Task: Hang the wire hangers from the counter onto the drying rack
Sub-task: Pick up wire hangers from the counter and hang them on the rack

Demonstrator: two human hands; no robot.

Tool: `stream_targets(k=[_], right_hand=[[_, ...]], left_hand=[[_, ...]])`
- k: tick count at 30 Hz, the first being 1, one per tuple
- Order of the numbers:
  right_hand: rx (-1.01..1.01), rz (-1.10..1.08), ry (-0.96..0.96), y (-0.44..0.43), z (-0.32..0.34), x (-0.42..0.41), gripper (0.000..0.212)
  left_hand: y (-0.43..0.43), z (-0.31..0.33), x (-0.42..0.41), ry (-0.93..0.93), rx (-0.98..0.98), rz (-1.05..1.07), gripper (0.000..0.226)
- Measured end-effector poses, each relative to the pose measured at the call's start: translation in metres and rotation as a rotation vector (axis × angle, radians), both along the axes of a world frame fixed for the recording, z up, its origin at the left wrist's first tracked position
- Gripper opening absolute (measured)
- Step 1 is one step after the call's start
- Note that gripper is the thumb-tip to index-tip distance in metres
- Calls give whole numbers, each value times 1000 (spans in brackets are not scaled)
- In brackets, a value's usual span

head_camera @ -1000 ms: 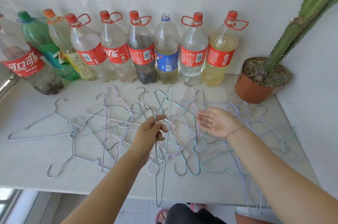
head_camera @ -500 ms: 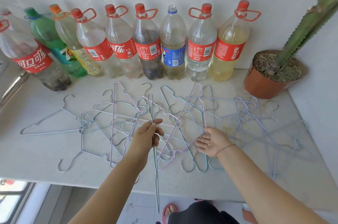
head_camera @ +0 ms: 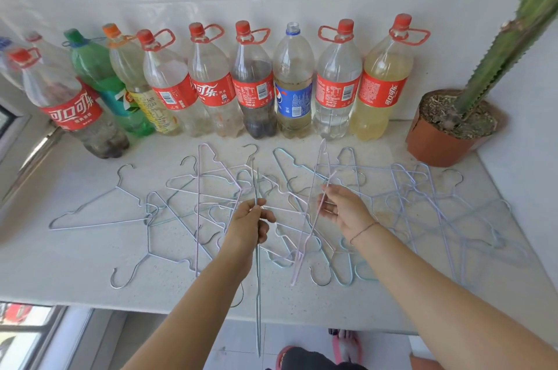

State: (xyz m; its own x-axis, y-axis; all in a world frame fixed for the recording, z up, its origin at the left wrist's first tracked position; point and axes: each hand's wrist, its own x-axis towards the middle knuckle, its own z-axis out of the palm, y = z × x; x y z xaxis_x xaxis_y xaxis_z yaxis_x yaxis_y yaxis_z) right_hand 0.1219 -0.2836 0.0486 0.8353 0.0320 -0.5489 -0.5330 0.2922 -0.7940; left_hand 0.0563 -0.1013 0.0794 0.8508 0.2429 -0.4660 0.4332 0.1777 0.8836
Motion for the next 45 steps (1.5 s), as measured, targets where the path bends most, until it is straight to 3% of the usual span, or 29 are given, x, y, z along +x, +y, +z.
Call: stream_targets(k=[10, 22, 34, 45], right_hand=[[-99, 202, -222, 9, 47, 1, 9], [56, 673, -329, 58, 105, -51, 14], [187, 1209, -383, 117, 144, -207, 12], [409, 1663, -332, 153, 171, -452, 11]], left_hand=[[24, 27, -15, -84, 41, 114, 33], [32, 86, -122, -233, 159, 479, 40], [18, 131, -336, -272, 222, 999, 25], [-43, 156, -606, -282, 310, 1435, 22]])
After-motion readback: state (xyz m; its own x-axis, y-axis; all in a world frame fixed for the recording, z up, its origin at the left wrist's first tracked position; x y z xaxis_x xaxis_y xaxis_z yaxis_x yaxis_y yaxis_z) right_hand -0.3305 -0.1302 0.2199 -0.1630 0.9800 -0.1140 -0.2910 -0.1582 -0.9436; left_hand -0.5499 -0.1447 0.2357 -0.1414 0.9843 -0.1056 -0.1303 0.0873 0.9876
